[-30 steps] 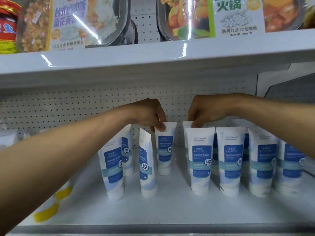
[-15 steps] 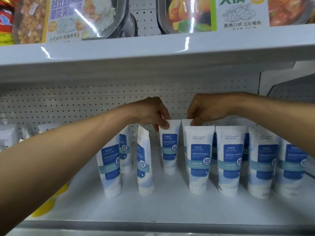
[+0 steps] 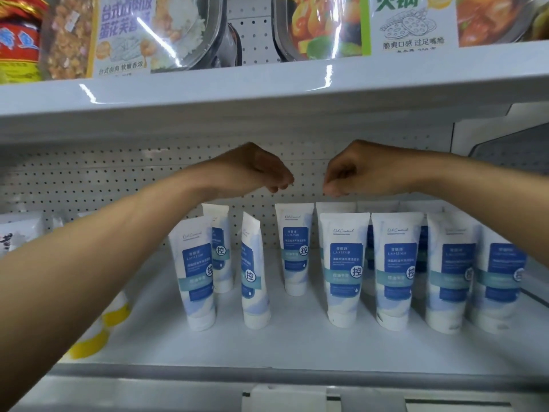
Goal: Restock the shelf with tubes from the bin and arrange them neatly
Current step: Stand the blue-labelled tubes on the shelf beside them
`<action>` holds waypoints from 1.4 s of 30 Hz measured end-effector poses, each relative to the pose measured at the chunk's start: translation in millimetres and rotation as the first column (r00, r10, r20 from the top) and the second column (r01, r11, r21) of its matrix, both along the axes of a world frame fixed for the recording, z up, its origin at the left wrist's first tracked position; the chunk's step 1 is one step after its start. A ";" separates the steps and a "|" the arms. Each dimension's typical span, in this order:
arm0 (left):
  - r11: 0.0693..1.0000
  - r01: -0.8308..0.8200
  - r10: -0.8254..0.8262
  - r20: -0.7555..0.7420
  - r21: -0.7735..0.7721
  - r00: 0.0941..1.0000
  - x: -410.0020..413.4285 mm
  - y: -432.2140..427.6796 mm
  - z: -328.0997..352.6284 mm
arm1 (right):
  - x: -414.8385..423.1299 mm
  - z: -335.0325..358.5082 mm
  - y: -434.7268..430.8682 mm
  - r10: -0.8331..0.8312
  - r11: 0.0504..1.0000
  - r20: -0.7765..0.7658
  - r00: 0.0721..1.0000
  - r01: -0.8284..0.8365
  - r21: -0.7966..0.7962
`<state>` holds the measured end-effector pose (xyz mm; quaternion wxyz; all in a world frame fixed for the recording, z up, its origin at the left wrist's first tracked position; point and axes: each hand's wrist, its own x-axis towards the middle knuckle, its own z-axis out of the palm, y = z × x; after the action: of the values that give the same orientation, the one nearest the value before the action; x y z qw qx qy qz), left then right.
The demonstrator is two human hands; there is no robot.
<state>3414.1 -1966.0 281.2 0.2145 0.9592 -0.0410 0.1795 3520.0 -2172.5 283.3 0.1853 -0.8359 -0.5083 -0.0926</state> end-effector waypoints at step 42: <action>0.990 0.078 -0.059 -0.154 0.120 0.986 -7.4 -28.1 -27.0 | -37.3 -26.4 -10.6 -0.089 0.966 -0.030 0.996 0.079 -0.245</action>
<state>3406.7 -1994.0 254.2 0.1622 0.9796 -0.0689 0.0965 3482.7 -2183.1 256.8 0.0873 -0.8748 -0.4761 -0.0202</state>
